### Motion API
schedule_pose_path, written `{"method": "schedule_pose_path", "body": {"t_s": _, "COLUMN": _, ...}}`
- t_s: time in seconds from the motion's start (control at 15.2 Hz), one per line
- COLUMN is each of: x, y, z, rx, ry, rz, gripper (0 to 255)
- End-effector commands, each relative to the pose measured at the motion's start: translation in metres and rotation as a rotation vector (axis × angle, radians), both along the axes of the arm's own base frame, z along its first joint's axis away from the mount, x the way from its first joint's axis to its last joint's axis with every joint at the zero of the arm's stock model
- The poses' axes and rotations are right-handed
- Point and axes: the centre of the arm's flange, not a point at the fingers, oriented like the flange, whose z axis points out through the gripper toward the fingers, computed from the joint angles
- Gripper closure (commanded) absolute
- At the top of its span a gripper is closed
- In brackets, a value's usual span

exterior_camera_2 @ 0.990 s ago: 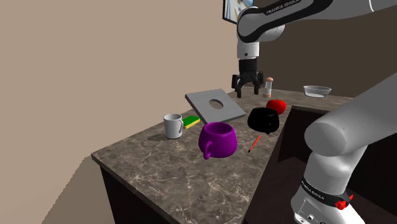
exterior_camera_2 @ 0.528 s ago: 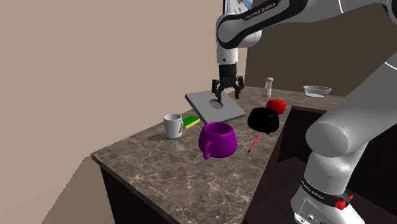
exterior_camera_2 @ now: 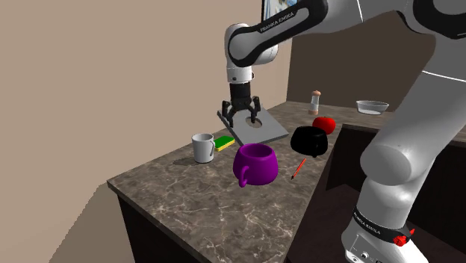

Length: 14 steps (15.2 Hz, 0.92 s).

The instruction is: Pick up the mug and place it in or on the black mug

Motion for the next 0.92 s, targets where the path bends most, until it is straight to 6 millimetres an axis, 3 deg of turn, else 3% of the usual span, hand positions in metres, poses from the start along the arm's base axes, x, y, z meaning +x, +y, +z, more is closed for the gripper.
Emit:
{"method": "schedule_pose_path", "body": {"t_s": 0.0, "x": 0.012, "y": 0.024, "z": -0.007, "rx": 0.002, "ry": -0.004, "rz": 0.004, "gripper": 0}}
{"method": "schedule_pose_path", "body": {"t_s": 0.86, "x": 0.065, "y": 0.180, "z": -0.045, "rx": 0.007, "ry": -0.033, "rz": 0.037, "gripper": 0}}
